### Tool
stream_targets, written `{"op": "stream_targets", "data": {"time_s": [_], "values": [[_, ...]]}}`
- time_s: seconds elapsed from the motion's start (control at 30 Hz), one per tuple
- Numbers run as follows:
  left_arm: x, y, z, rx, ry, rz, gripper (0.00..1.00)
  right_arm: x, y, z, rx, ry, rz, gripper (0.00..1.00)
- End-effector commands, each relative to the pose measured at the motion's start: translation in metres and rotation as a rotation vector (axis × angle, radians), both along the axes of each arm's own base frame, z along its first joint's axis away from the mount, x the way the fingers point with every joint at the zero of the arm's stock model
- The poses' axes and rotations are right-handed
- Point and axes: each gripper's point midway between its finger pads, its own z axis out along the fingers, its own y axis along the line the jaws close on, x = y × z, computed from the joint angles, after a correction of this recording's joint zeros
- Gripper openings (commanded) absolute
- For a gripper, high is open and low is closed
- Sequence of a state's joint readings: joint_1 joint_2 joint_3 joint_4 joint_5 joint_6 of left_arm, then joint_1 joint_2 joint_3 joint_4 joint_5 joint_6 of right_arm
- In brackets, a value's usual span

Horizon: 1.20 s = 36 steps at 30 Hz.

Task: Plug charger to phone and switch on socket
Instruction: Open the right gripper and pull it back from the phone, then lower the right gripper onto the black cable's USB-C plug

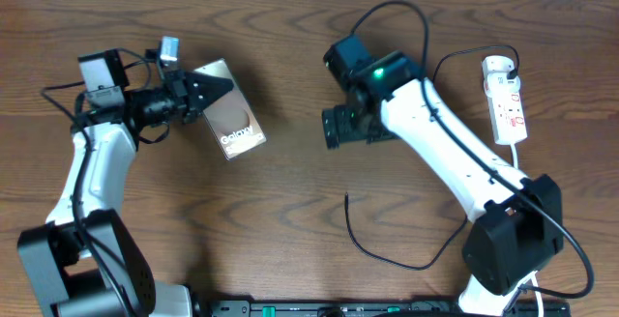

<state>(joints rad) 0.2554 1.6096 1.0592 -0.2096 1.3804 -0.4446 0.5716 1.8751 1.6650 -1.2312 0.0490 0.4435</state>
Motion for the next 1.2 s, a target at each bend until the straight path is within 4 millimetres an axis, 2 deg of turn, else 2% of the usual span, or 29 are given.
{"op": "stream_targets", "data": {"time_s": [0.0, 0.23, 0.4, 0.67, 0.83, 1.0, 1.17], "values": [[-0.006, -0.013, 0.009, -0.062, -0.089, -0.115, 0.07, -0.019, 0.004, -0.03, -0.052, 0.044, 0.03, 0.99], [0.0, -0.012, -0.015, -0.08, -0.041, -0.118, 0.07, -0.053, 0.026, -0.056, -0.074, 0.074, 0.062, 0.99], [0.0, -0.012, -0.019, -0.093, -0.061, -0.137, 0.07, -0.072, 0.035, -0.061, -0.096, 0.093, 0.074, 0.99], [-0.001, -0.013, -0.018, -0.083, -0.113, -0.15, 0.07, -0.097, 0.022, -0.08, -0.211, 0.084, 0.013, 0.99], [-0.001, -0.012, -0.018, -0.082, -0.113, -0.148, 0.07, -0.11, 0.021, -0.093, -0.231, 0.085, -0.011, 0.99], [0.001, -0.012, -0.02, -0.072, -0.112, -0.142, 0.07, -0.119, 0.012, -0.105, -0.251, 0.098, -0.052, 0.96], [0.001, -0.012, -0.02, -0.066, -0.12, -0.141, 0.07, -0.116, 0.016, -0.114, -0.22, 0.075, -0.081, 0.88]]}}
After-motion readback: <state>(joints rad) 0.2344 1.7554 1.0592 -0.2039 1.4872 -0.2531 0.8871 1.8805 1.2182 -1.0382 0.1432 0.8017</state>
